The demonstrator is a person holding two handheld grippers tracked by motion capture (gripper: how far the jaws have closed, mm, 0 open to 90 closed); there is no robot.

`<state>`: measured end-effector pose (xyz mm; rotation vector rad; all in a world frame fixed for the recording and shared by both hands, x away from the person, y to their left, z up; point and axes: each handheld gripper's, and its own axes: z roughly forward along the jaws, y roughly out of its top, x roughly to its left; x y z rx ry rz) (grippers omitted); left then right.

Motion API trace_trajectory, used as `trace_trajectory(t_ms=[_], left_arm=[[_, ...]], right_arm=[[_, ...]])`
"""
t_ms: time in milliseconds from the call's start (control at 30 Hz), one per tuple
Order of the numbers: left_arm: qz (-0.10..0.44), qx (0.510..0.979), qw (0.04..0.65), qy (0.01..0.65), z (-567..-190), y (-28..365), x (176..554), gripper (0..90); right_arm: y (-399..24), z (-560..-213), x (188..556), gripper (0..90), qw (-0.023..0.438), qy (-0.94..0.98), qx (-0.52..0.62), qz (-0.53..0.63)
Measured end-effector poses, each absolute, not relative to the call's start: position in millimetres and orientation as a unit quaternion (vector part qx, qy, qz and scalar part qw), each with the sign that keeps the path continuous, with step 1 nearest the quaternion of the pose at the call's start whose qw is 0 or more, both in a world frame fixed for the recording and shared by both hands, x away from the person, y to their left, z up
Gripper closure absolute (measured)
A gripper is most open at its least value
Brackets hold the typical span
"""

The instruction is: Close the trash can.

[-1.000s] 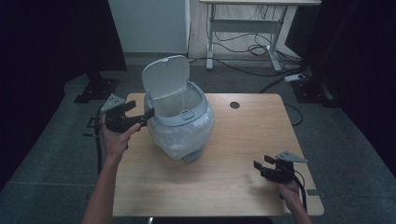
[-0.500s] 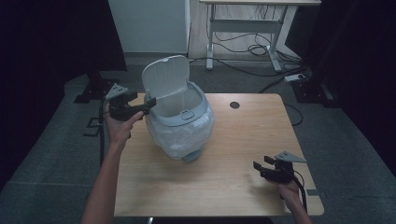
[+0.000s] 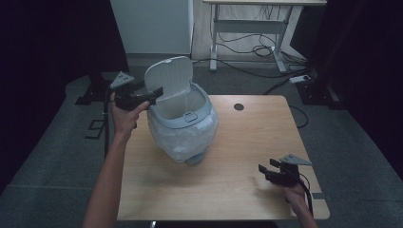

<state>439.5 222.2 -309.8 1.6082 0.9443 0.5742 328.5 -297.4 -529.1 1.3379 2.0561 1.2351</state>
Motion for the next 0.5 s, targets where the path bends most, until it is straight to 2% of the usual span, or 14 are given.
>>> trace_trajectory(t_ms=[200,500], left_arm=[[0.242,0.691,0.558,0.392,-301.6,214.5,433.0,14.4],[0.209,0.707,0.567,0.367,-310.0,206.4,409.1,13.8]], right_arm=[[-296.7,-528.4,327.3,36.8,0.197,0.734,0.476,0.442],[-292.4,-529.1,326.7,36.8,0.194,0.739,0.471,0.44]])
